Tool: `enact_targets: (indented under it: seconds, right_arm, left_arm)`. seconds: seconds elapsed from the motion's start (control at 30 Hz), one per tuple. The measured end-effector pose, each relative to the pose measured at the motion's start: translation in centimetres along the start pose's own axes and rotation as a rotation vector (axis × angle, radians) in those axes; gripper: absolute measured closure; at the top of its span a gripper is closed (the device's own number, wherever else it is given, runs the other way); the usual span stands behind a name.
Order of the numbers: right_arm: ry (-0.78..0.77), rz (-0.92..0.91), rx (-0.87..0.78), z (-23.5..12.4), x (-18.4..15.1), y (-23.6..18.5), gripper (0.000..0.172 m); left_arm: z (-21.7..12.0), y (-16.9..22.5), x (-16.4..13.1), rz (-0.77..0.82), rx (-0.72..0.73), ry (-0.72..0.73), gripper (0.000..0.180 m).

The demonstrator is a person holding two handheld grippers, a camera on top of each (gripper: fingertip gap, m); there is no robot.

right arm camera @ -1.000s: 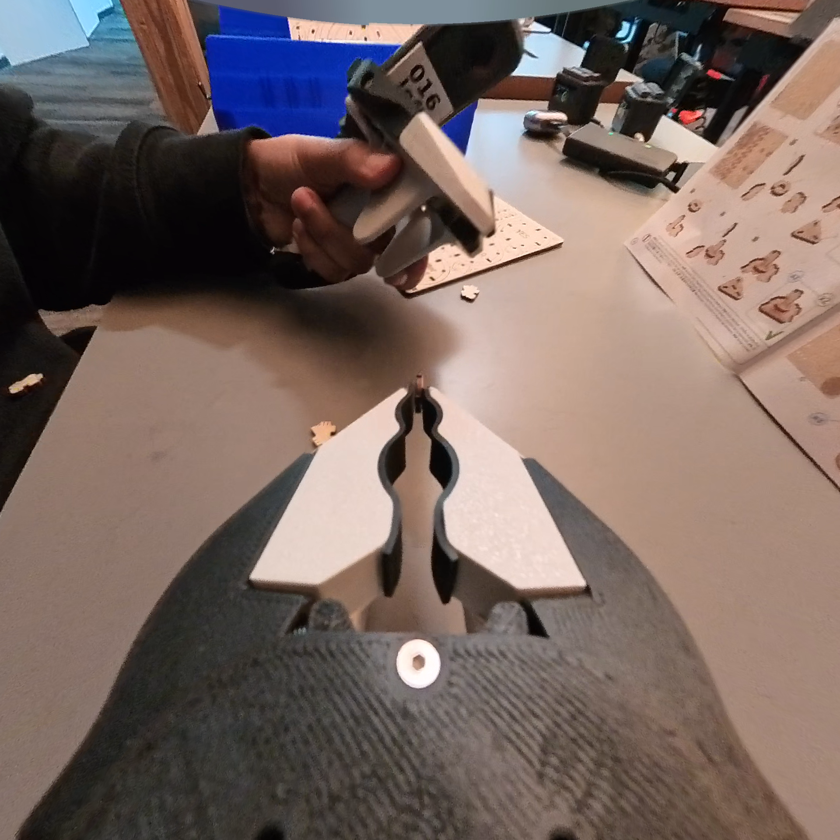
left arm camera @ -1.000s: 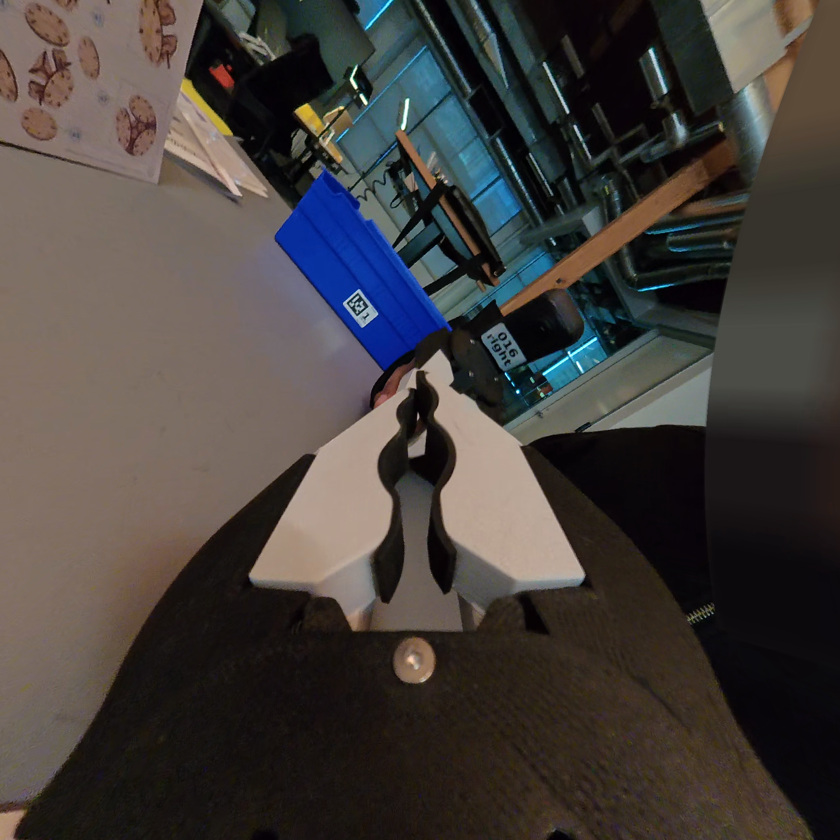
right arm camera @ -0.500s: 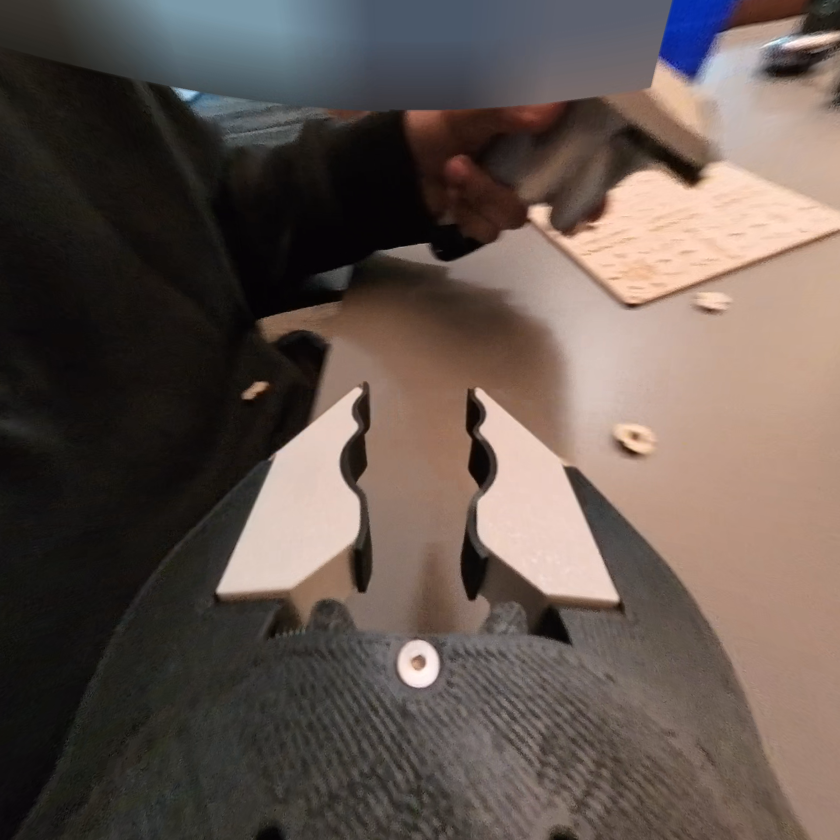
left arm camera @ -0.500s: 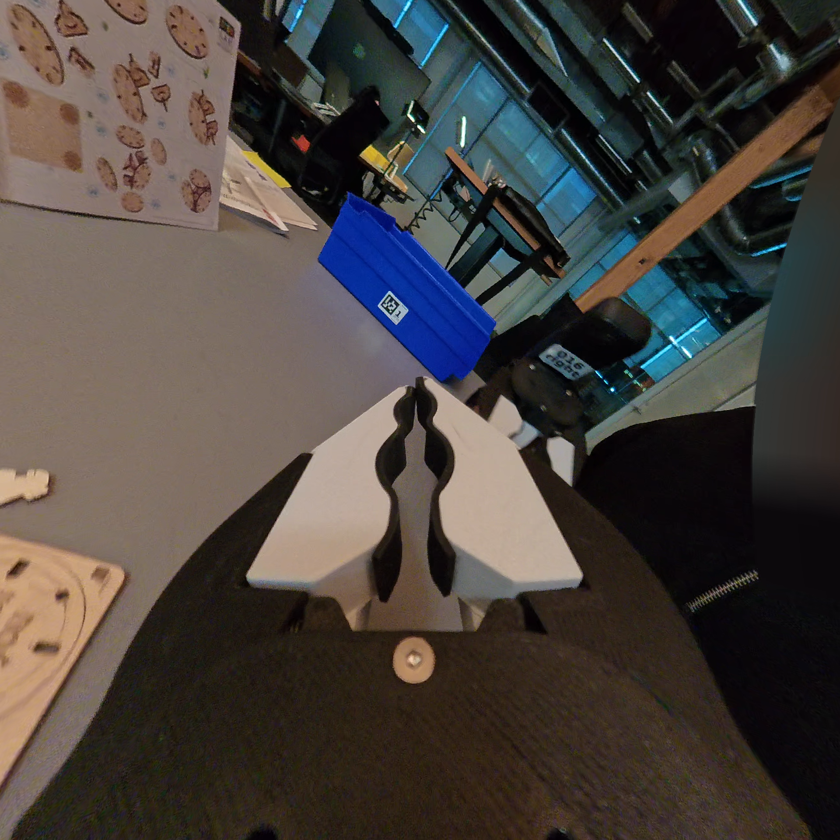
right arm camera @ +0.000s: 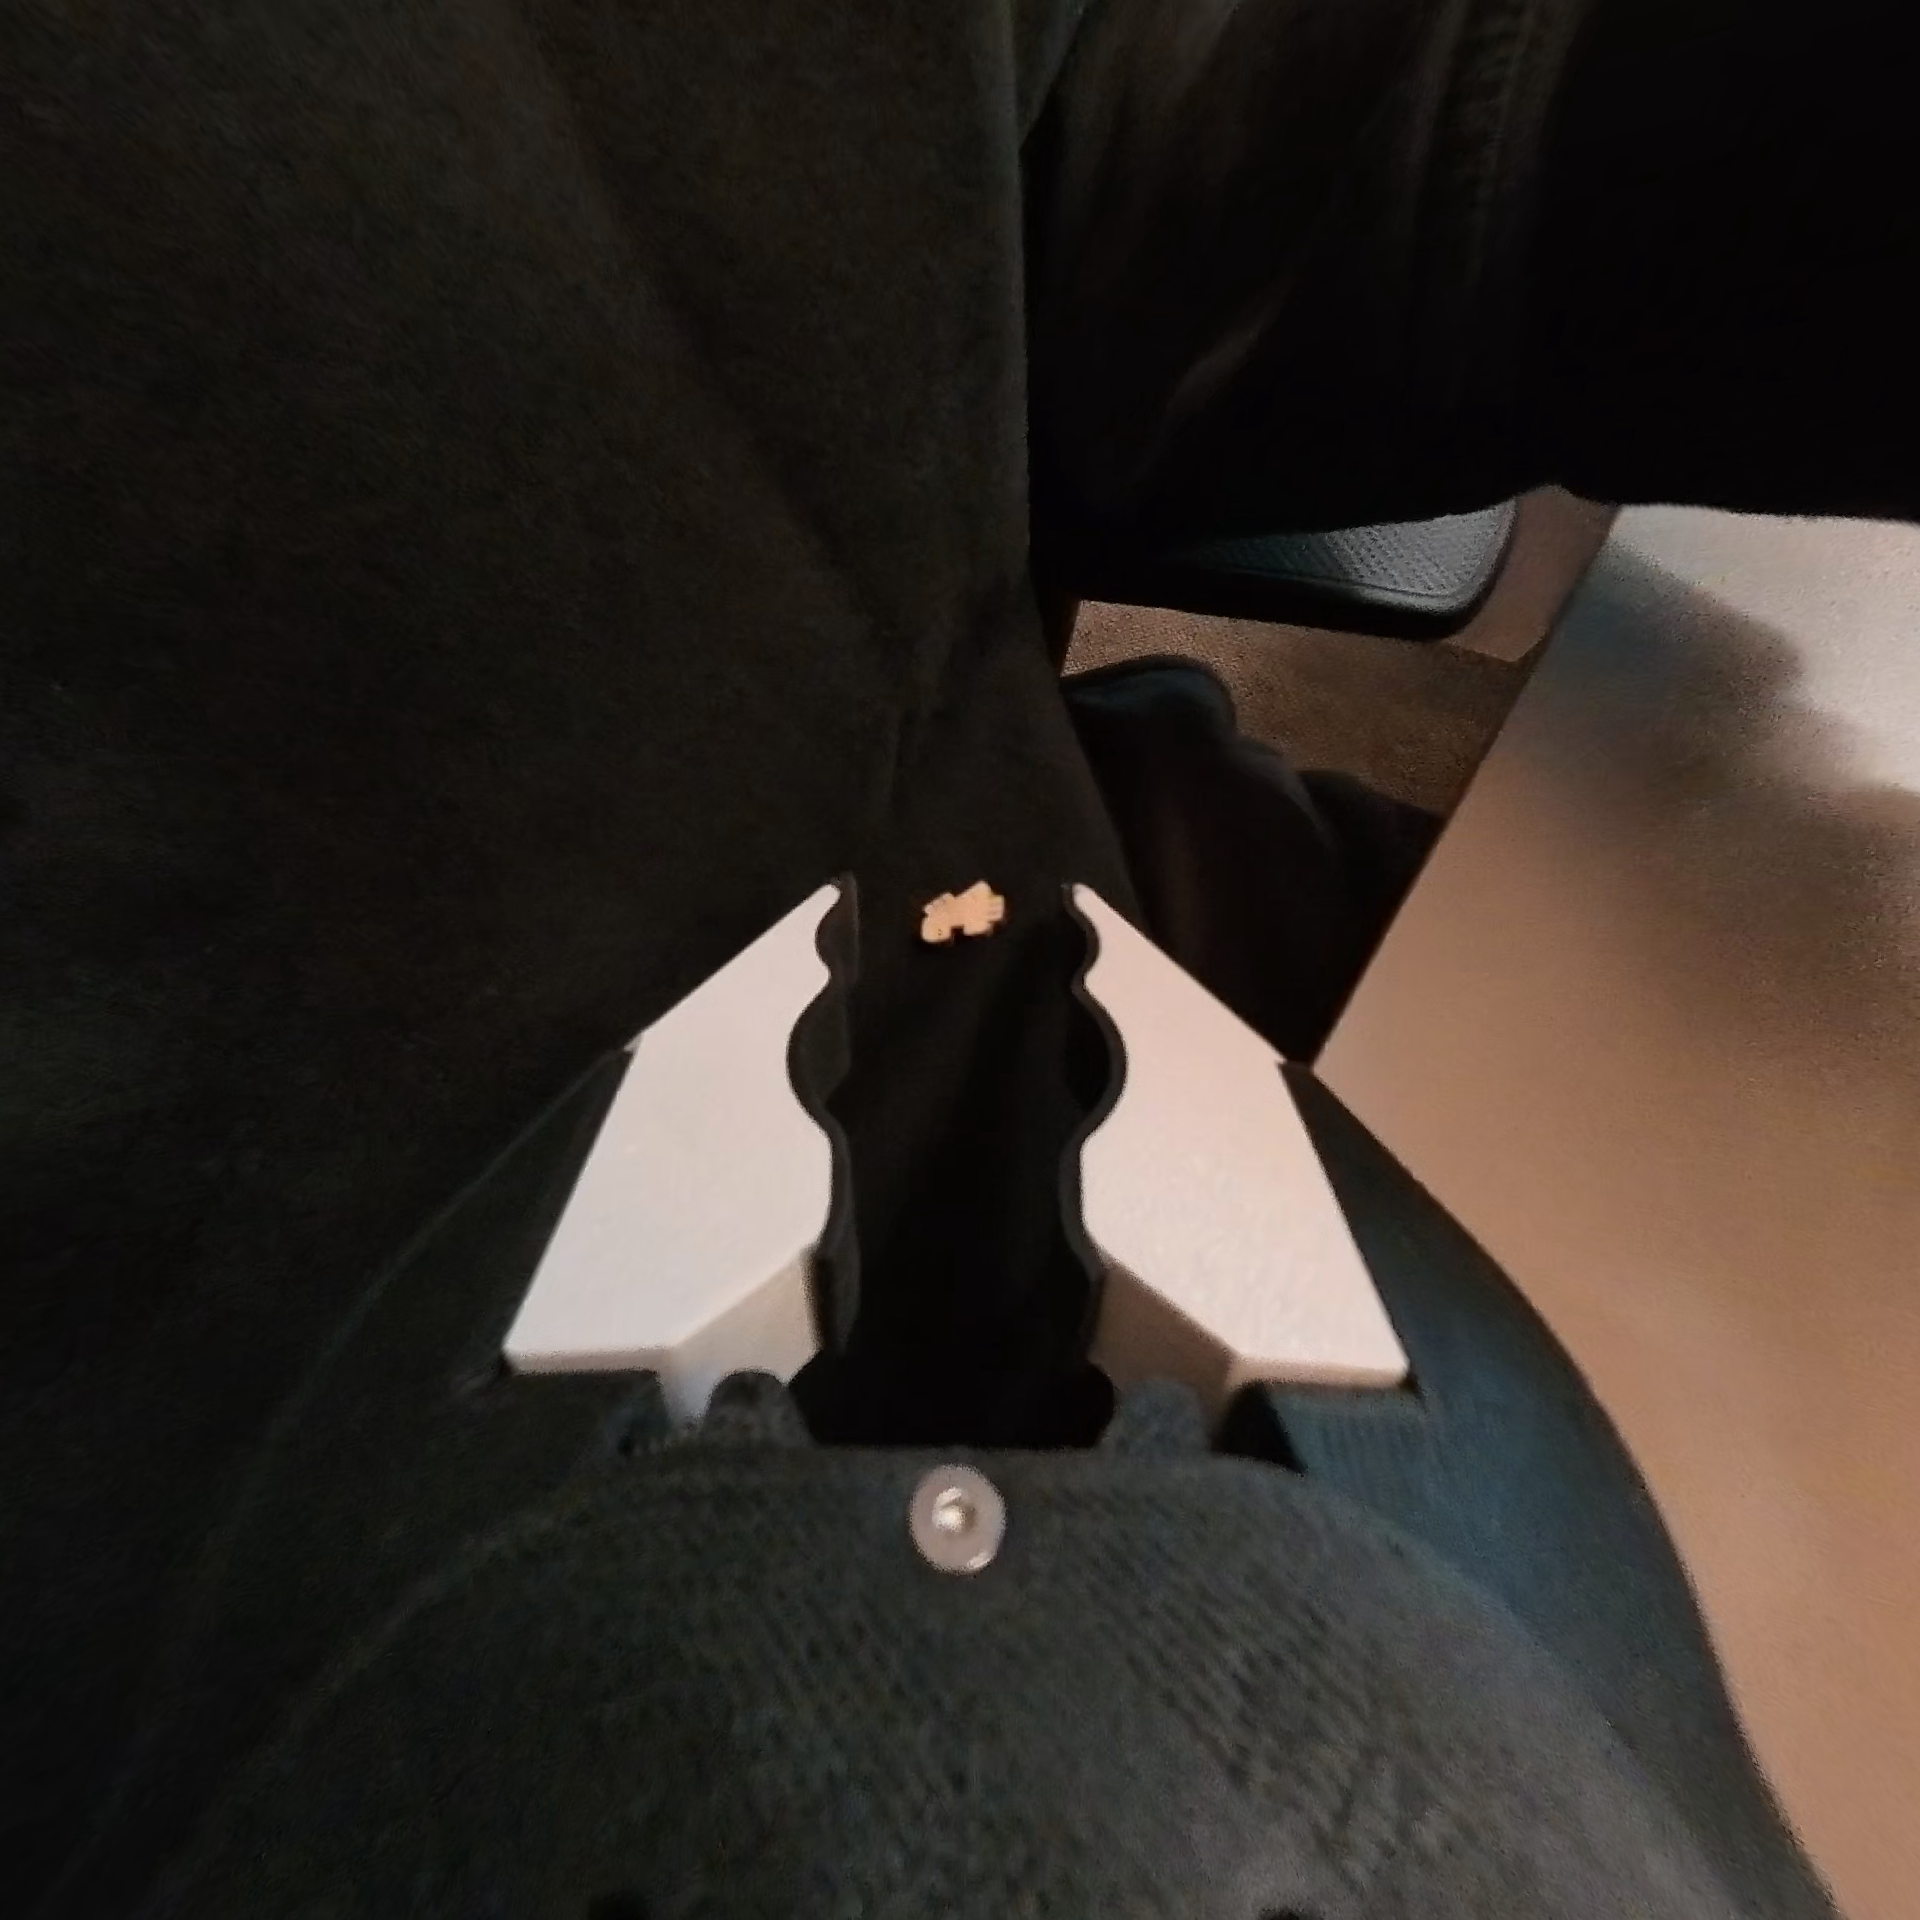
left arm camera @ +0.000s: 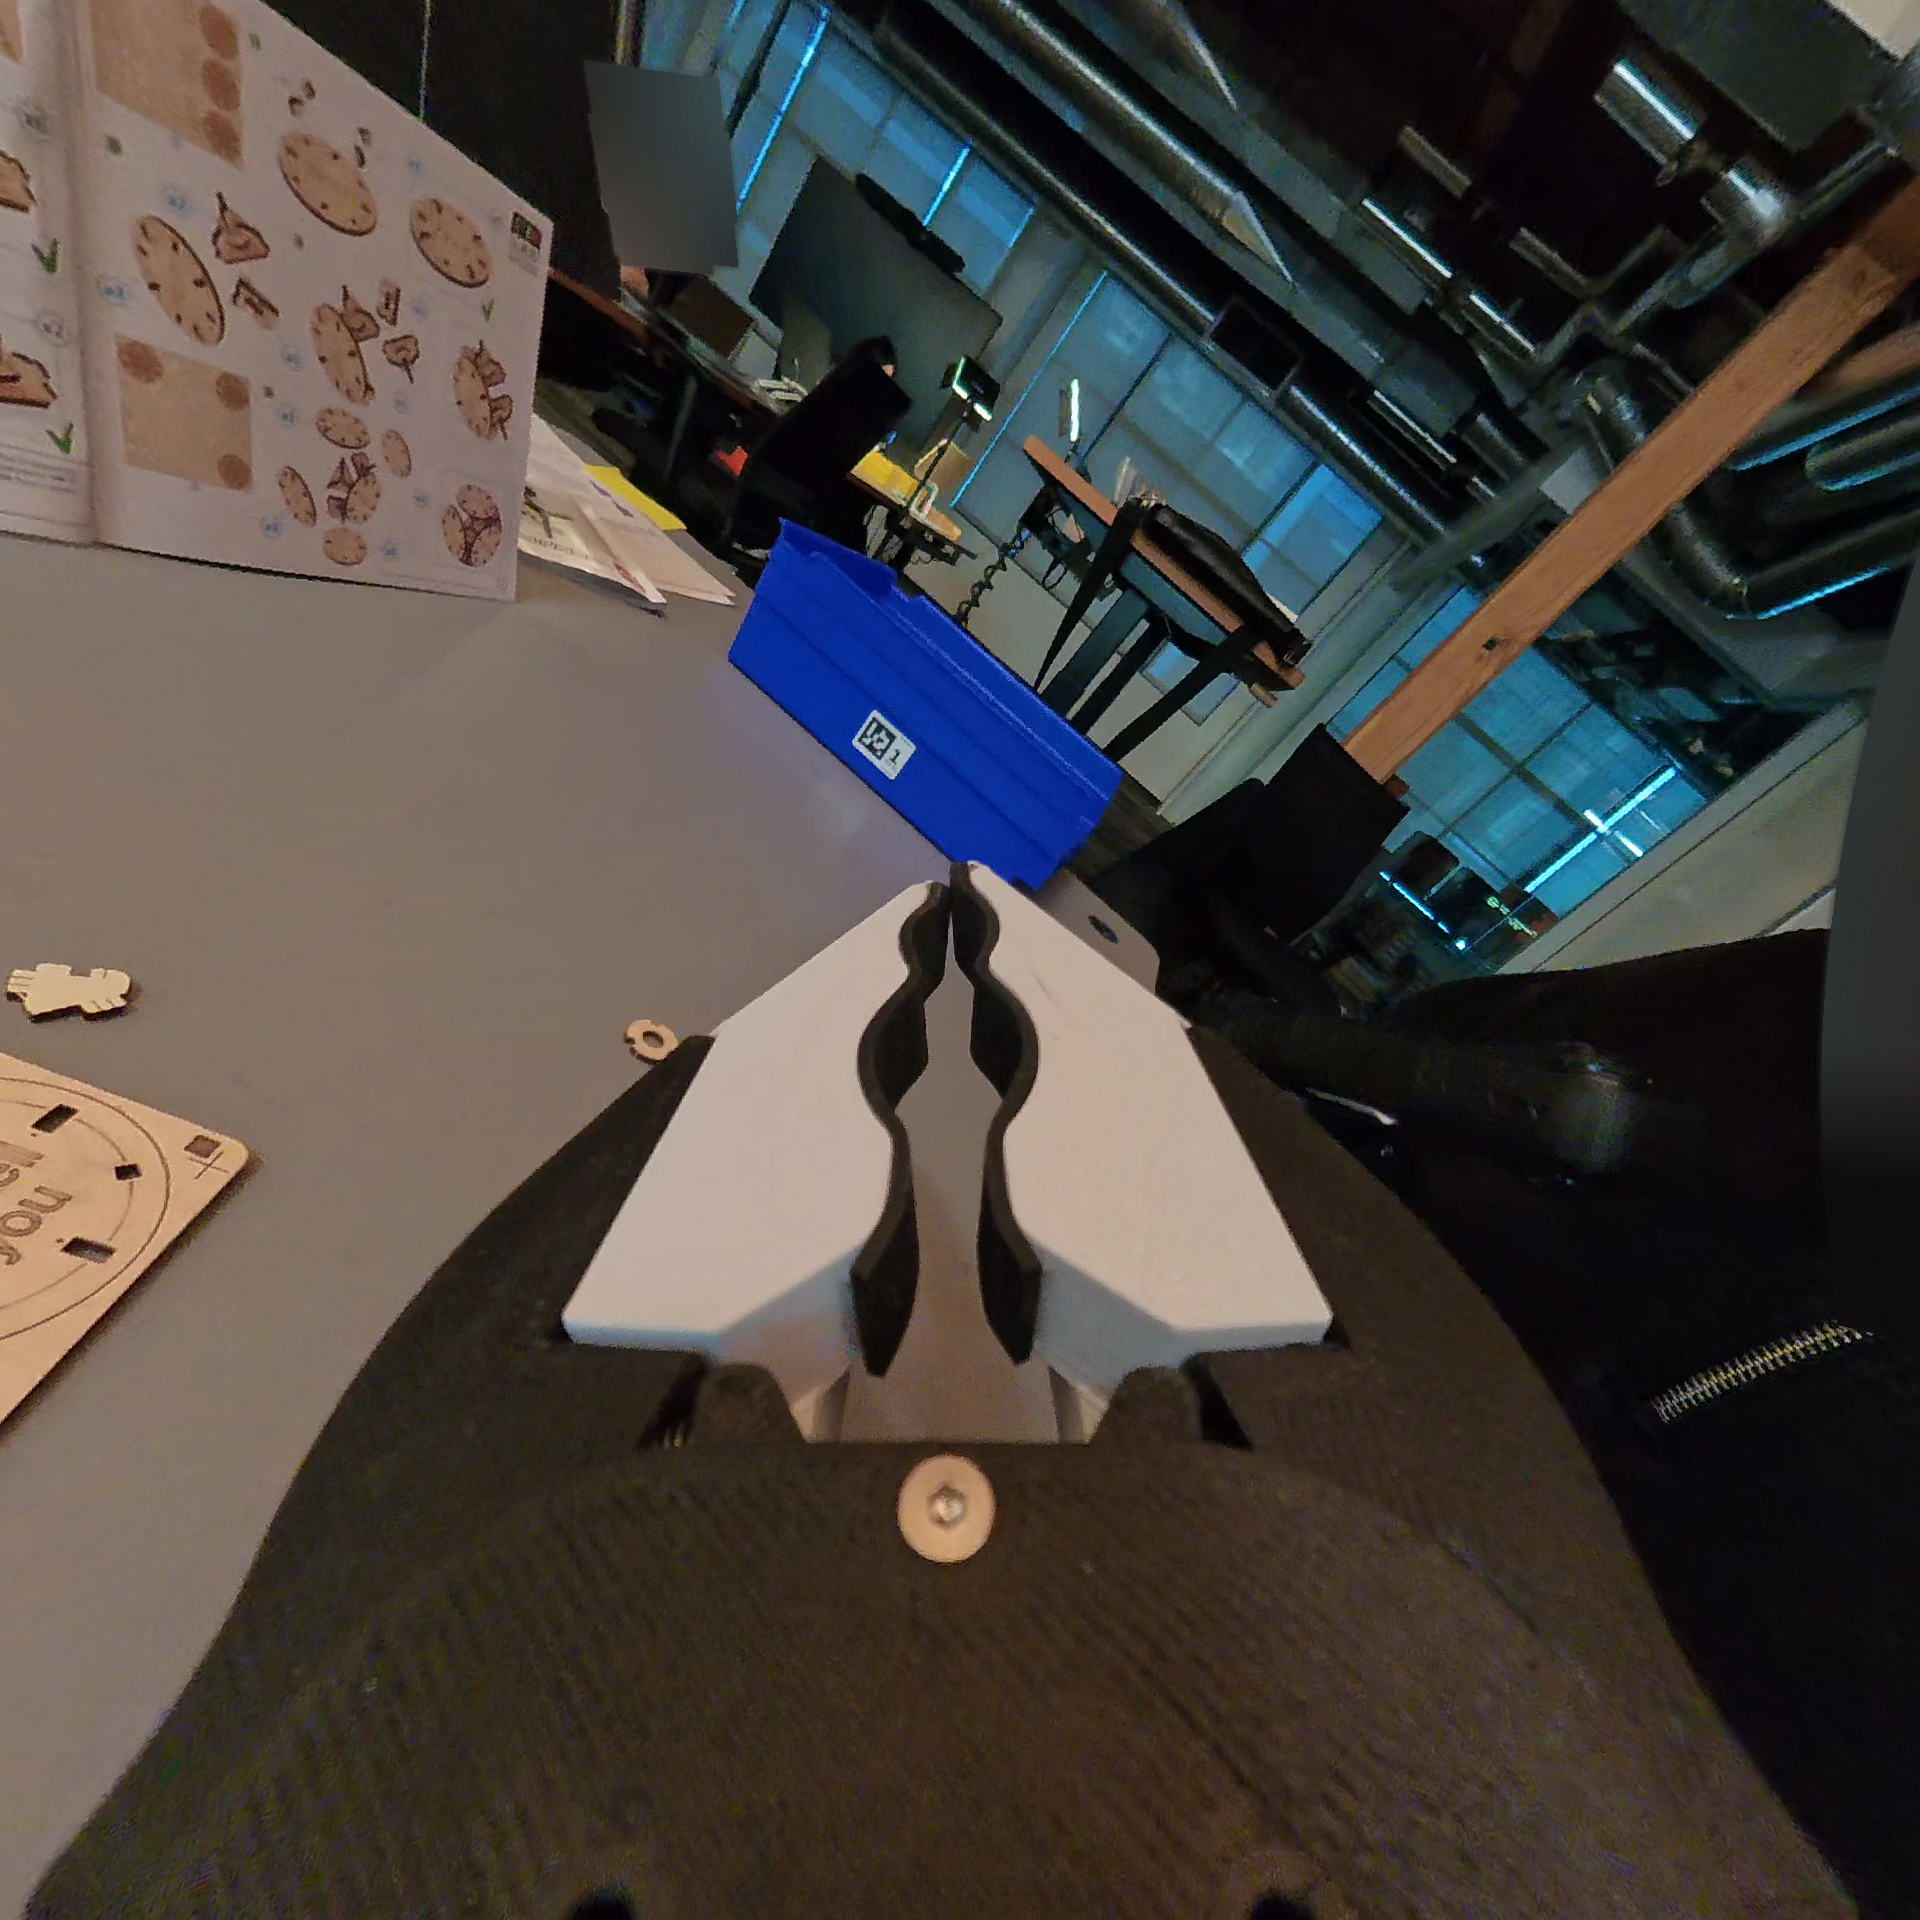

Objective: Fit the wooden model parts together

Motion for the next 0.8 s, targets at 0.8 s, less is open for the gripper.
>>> enact_targets:
  seconds: [0.8]
  right_arm:
    - [0.498, 0.15, -0.937, -20.9, -1.7, 18.0, 0.159]
  left_arm:
    - [5.6, -3.9, 2.8, 0.151, 0.045, 0.028, 0.17]
Point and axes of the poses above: each gripper's, where its closed fingertips meet, z out along the fingers, x out of its top, y = z × x across the jaws, the point moved 7 cm from there along -z, back along the fingers, and after that the axes turned 14 degrees about -x, right-handed, at the moved point
